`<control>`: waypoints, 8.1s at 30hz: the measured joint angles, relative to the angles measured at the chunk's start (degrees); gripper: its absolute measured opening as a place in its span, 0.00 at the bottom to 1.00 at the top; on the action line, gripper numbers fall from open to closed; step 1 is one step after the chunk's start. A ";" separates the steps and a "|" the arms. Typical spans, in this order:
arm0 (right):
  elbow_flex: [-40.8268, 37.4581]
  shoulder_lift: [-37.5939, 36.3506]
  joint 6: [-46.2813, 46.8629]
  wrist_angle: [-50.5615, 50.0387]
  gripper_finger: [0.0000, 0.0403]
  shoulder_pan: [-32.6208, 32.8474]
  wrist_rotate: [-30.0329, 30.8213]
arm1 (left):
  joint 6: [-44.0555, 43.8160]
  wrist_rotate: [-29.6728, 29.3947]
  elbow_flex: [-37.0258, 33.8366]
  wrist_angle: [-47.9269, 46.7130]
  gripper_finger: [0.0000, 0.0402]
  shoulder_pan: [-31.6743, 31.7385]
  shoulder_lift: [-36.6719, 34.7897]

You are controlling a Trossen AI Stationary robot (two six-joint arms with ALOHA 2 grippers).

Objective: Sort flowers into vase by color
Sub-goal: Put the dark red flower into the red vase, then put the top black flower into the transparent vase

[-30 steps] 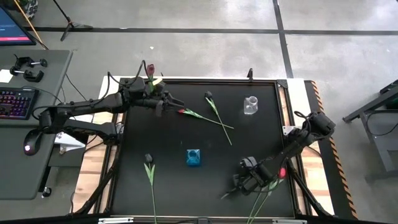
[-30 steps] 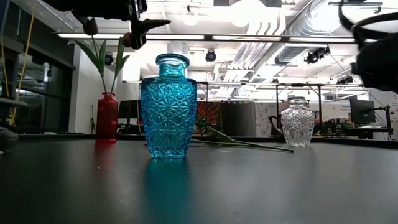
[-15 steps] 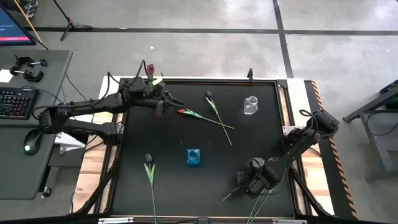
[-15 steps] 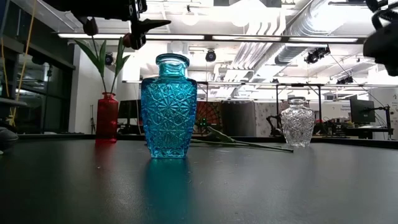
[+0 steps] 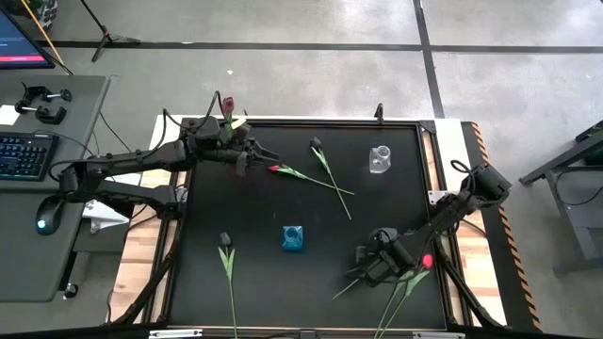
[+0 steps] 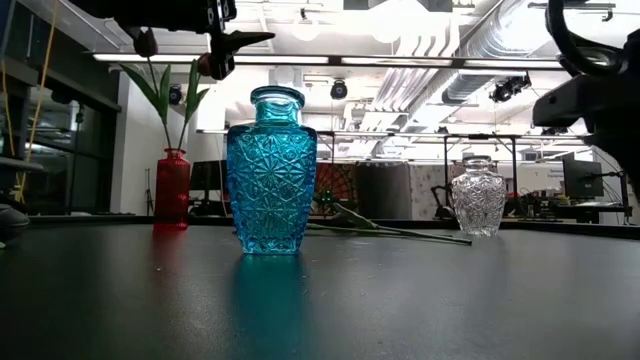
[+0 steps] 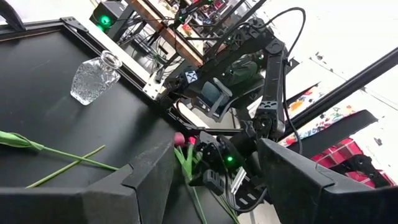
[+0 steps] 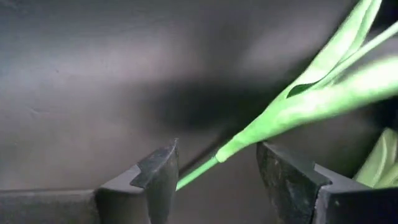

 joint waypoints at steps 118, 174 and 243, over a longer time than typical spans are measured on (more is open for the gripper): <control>61.07 43.60 -125.19 76.82 0.00 -55.80 -19.76 | -2.47 0.04 0.02 29.84 0.55 12.72 -14.80; 25.77 13.35 -126.38 0.30 0.39 -60.73 -10.64 | -0.53 0.25 0.00 21.01 0.55 12.76 -14.84; -1.84 -36.28 -110.20 33.98 0.00 -68.60 14.03 | 5.16 -0.01 0.00 17.93 0.55 12.76 -14.34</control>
